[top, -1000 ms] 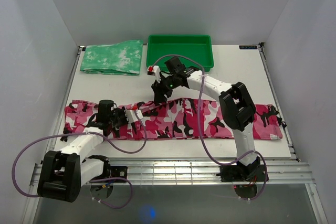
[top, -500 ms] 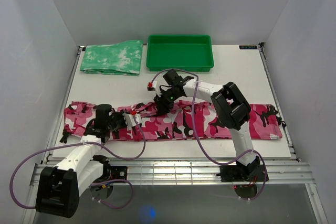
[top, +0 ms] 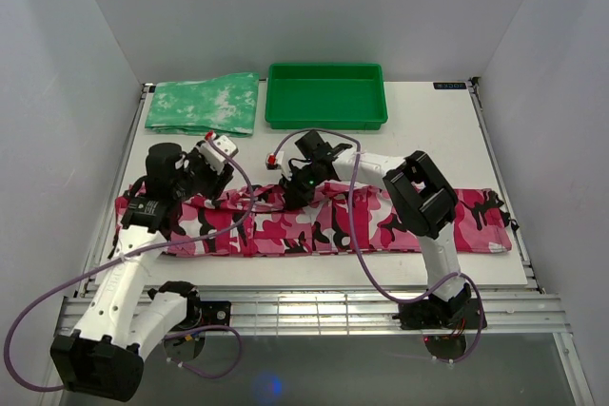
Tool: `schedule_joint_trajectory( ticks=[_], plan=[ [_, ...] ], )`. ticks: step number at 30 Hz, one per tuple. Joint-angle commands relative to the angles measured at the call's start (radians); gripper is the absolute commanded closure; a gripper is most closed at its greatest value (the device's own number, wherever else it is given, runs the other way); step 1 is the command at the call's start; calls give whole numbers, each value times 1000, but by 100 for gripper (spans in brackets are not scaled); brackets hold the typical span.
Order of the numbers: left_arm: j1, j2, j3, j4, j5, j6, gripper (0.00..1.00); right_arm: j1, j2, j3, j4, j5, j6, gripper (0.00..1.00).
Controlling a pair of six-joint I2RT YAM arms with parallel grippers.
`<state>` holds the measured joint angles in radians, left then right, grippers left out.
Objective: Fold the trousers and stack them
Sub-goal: Fold the trousers
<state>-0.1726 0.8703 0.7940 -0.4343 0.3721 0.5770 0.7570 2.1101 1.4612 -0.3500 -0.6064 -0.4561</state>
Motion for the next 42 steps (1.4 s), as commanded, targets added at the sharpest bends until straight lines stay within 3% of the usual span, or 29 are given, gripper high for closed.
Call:
schedule_joint_trajectory(
  ticks=[1, 6, 15, 22, 36, 42],
  plan=[
    [-1, 88, 65, -199, -1, -294, 43, 25, -13, -50, -9, 11, 17, 78],
    [-1, 257, 143, -276, 67, -431, 44, 31, -21, -65, 9, 28, 31, 80],
    [-8, 450, 169, -231, -36, -555, 45, 33, -35, -73, 16, 46, 34, 80],
    [-16, 473, 151, -185, -133, -566, 50, 34, -48, -81, 17, 48, 37, 80],
    [-22, 545, 169, -132, -128, -546, 51, 38, -55, -93, 17, 53, 39, 80],
    [-38, 555, 143, -133, -139, -528, 58, 38, -59, -85, 17, 56, 39, 80]
  ],
)
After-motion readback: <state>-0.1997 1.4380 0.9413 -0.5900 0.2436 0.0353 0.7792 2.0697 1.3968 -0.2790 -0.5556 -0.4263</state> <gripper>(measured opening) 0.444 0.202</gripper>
